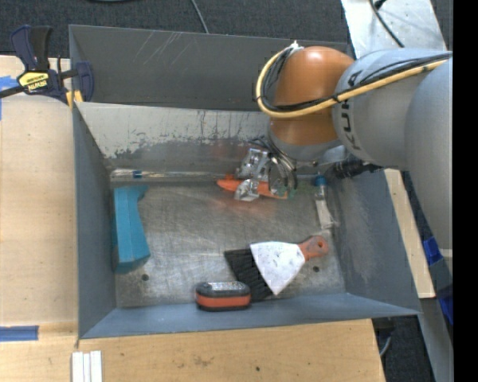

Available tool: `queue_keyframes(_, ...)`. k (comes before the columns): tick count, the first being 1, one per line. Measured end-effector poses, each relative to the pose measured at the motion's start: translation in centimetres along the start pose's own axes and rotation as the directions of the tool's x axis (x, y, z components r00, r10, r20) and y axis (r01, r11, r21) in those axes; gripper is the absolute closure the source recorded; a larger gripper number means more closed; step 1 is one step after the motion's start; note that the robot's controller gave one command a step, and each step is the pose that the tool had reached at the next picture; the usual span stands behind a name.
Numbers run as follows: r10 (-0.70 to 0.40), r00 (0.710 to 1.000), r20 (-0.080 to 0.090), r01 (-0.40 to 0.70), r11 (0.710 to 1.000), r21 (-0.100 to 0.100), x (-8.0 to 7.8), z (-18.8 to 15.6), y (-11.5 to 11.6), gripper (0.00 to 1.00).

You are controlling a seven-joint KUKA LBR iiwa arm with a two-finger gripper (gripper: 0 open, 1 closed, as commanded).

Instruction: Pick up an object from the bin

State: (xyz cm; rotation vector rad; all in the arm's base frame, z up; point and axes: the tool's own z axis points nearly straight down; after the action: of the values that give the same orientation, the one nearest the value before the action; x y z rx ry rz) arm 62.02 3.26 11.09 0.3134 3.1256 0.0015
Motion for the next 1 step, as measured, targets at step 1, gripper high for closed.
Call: queue_keyframes(1, 0.000, 1.000, 0.001, 0.000, 1.000, 0.000, -0.06, -2.10, -0.01, 1.00)
